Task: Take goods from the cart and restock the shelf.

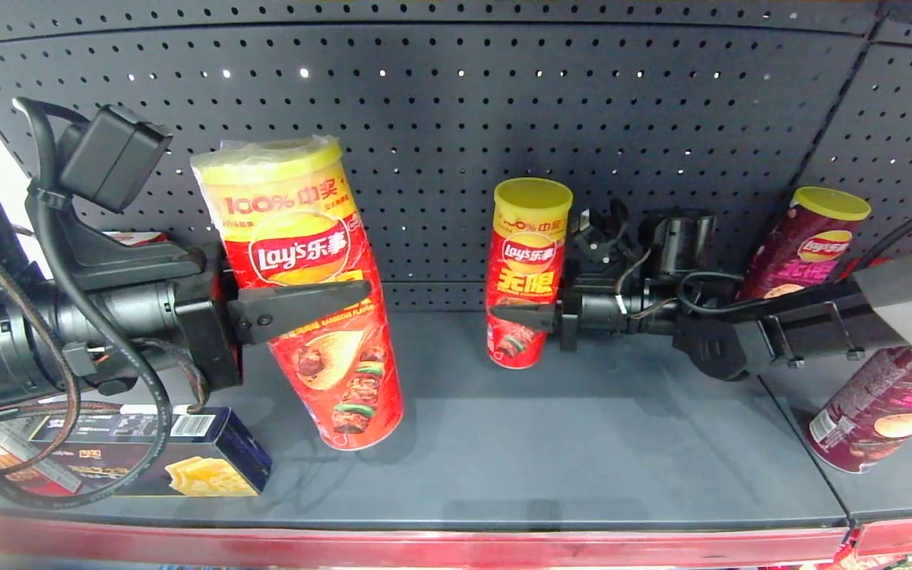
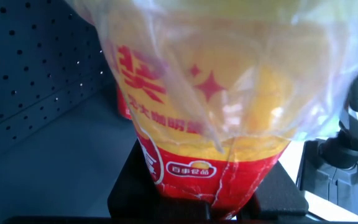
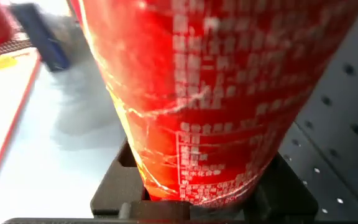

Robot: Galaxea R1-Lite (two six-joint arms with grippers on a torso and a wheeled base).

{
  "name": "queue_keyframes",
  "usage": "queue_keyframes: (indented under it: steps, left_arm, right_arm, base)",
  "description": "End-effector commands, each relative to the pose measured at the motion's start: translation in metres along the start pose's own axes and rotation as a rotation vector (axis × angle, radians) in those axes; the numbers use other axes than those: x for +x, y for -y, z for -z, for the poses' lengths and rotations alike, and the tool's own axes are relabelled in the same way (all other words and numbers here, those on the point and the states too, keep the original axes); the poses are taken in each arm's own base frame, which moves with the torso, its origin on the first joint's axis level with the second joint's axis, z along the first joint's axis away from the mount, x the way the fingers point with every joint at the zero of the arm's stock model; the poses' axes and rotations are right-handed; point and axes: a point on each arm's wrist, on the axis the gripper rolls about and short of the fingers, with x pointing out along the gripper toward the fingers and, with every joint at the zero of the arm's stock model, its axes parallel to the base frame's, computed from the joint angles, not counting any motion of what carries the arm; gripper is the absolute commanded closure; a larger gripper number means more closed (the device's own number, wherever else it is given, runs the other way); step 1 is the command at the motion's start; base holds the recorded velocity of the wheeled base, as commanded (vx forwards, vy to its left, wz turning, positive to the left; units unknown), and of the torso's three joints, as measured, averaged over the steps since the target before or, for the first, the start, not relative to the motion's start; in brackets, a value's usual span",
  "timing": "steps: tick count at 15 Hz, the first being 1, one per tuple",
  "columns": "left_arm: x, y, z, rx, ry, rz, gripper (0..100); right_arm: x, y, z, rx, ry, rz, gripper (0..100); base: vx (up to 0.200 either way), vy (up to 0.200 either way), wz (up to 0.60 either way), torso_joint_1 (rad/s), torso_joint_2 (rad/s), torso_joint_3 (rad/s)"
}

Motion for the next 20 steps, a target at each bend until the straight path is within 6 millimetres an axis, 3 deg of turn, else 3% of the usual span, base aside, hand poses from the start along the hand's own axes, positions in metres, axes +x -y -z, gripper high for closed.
queue_keyframes:
  steps: [1, 5, 9, 13, 20]
  left_arm:
    - [-0.001, 0.001, -0.001, 0.002, 0.003, 0.0, 100]
    - [-0.003, -0.001, -0.001, 0.003, 0.005, -0.011, 100]
    - [-0.003, -0.001, -0.002, 0.004, 0.007, -0.011, 100]
    - [-0.001, -0.002, -0.004, 0.01, 0.011, -0.011, 100]
    - [-0.002, -0.002, -0.001, 0.006, 0.006, -0.013, 100]
  right_arm:
    - [-0.012, -0.027, -0.028, -0.039, 0.037, -0.017, 100]
    - [-0.029, -0.08, -0.029, -0.035, 0.035, -0.025, 100]
    - [-0.039, -0.116, 0.003, -0.012, 0.005, -0.02, 100]
    - [-0.034, -0.118, 0.03, 0.014, -0.026, -0.023, 100]
    - [-0.031, -0.117, 0.041, 0.017, -0.032, -0.022, 100]
  base:
    - [0.0, 0.0, 0.0, 0.0, 0.0, 0.0]
    - [0.0, 0.0, 0.0, 0.0, 0.0, 0.0]
    - [0.0, 0.0, 0.0, 0.0, 0.0, 0.0]
    - [0.0, 0.0, 0.0, 0.0, 0.0, 0.0]
    - [0.0, 0.0, 0.0, 0.0, 0.0, 0.0]
